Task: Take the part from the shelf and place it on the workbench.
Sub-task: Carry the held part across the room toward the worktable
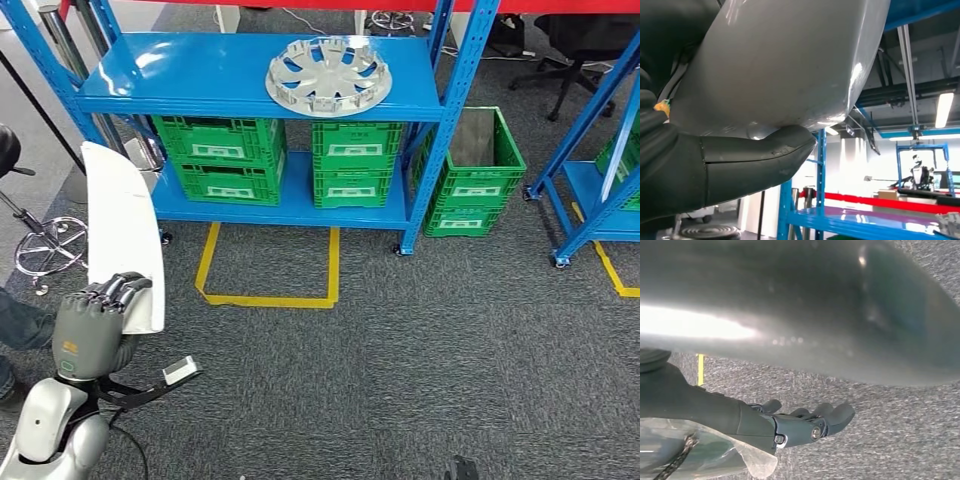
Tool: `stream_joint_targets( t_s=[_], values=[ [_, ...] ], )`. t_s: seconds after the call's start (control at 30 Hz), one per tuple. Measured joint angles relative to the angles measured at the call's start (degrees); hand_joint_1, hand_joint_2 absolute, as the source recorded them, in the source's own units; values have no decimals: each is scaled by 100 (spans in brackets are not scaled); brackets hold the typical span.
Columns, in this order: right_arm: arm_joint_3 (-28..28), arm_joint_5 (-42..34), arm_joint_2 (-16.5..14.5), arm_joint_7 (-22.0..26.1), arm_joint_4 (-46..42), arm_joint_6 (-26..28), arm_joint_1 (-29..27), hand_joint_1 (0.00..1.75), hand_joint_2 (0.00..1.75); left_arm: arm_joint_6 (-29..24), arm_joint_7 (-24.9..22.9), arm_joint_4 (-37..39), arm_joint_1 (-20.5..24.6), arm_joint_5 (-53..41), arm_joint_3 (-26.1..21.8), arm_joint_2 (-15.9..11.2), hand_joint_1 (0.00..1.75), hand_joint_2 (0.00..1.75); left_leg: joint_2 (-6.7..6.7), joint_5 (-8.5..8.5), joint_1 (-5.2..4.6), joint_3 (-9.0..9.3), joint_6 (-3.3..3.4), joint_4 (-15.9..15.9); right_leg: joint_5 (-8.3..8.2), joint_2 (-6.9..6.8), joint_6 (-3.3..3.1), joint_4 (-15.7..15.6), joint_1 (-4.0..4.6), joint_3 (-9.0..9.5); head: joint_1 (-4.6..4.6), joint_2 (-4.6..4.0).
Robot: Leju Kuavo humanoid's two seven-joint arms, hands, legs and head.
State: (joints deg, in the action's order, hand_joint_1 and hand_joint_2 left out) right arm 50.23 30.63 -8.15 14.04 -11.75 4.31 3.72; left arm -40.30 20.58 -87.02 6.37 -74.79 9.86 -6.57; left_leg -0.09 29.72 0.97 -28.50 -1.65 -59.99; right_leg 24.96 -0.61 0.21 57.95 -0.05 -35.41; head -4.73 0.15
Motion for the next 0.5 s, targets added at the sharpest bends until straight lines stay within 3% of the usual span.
stream_joint_targets(
  t_s=[0.03,0.1,0.13,0.2,0.27,0.3,0.37,0.5],
  values=[
    [7,3,0,-5,-1,8,-2,0,0,0,-8,4,1,8,38,3,175,175,-5,79,-18,115,40,215,-51,2,39,23,0,-44,-3,0],
    [20,5,0,-14,-1,25,-16,0,0,1,-10,23,0,24,99,13,175,175,9,19,-33,40,142,272,-129,12,109,25,-17,-109,1,0],
    [28,7,0,-18,-1,30,-25,0,0,2,-10,35,2,30,127,18,175,175,21,-48,-30,-29,198,278,-53,22,139,68,-26,-163,-1,0],
    [41,10,0,-22,-1,33,-49,0,0,2,-10,58,9,37,175,31,175,175,43,-201,-17,-198,285,292,423,44,186,444,-42,-319,-18,0],
    [45,13,0,-24,-1,23,-61,0,0,2,-10,81,11,39,202,36,175,175,45,-357,-29,-392,315,287,960,50,217,1151,-47,-467,-40,0],
    [45,13,-1,-23,-1,19,-61,0,0,2,-10,92,11,39,212,37,175,175,48,-422,-36,-475,317,283,1089,50,222,1451,-47,-504,-43,0],
    [46,13,-2,-21,-1,15,-58,0,0,2,-10,106,13,39,223,37,175,175,53,-495,-43,-570,315,279,1136,49,225,1738,-47,-520,-43,0],
    [46,13,-2,-21,-1,15,-58,0,0,2,-10,109,13,39,226,37,175,175,54,-508,-44,-588,314,278,1113,49,224,1763,-47,-510,-43,0]
  ],
)
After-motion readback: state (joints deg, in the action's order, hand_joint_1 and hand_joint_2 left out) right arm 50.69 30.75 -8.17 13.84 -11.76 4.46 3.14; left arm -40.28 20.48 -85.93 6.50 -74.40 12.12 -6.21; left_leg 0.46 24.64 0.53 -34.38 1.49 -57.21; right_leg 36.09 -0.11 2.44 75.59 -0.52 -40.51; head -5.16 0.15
